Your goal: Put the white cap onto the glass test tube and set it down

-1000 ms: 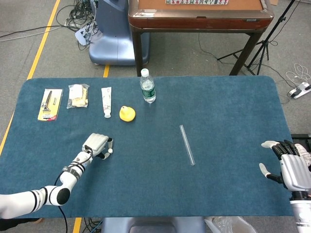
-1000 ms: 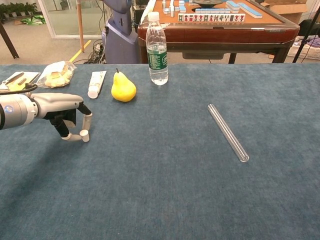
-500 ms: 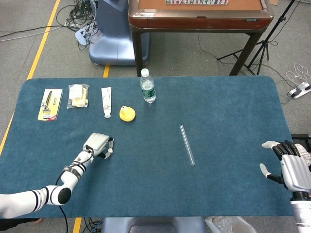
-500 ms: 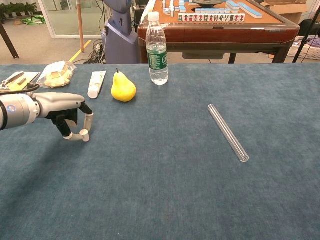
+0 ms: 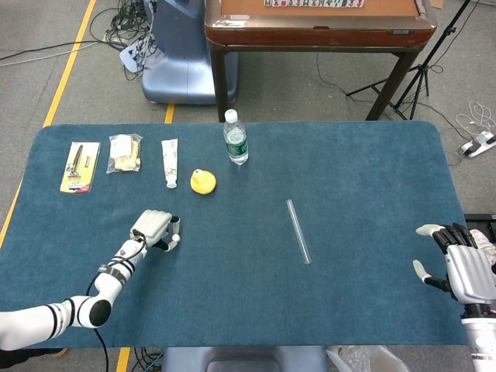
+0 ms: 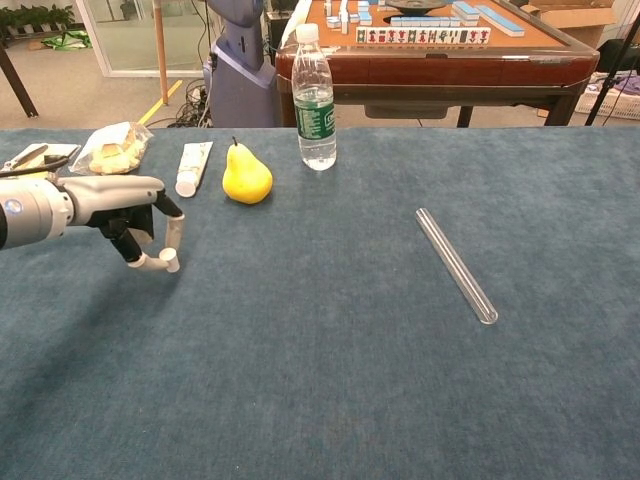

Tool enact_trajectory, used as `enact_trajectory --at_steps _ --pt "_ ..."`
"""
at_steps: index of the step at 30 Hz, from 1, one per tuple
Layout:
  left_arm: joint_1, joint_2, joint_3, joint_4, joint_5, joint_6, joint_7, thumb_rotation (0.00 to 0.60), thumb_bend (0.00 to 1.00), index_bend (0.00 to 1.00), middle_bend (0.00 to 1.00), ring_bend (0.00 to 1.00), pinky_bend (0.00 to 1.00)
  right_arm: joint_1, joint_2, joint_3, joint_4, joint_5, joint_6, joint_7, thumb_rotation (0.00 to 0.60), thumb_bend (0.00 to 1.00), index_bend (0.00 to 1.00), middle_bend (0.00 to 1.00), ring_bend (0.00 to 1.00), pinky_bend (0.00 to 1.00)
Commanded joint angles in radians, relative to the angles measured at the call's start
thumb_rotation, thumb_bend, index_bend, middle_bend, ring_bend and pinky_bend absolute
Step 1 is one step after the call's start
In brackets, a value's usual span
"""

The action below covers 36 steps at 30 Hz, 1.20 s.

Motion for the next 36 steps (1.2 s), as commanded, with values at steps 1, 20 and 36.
enact_trajectory --at_steps 1,20,36 --pt "0.019 0.038 -0.008 -0.047 0.037 0.022 -0.029 0.6 0.27 0.55 1.0 1.0 1.0 0.037 0.016 0.011 -0.051 0.044 -0.055 -0.07 0.6 0.33 0.29 0.26 0.17 0.12" --pt "0.094 0.174 0.013 -0.252 0.158 0.119 -0.046 0.6 0.27 0.56 1.0 1.0 1.0 0.449 -0.104 0.113 -0.052 0.501 -0.418 -0.461 0.6 0.0 0.33 0.09 0.0 0.0" --pt "0.115 0.183 0.019 -0.275 0.174 0.131 -0.04 0.6 0.27 0.56 1.0 1.0 1.0 0.689 -0.285 0.072 0.117 0.752 -0.482 -0.624 0.531 0.6 0.33 0.04 0.0 0.0"
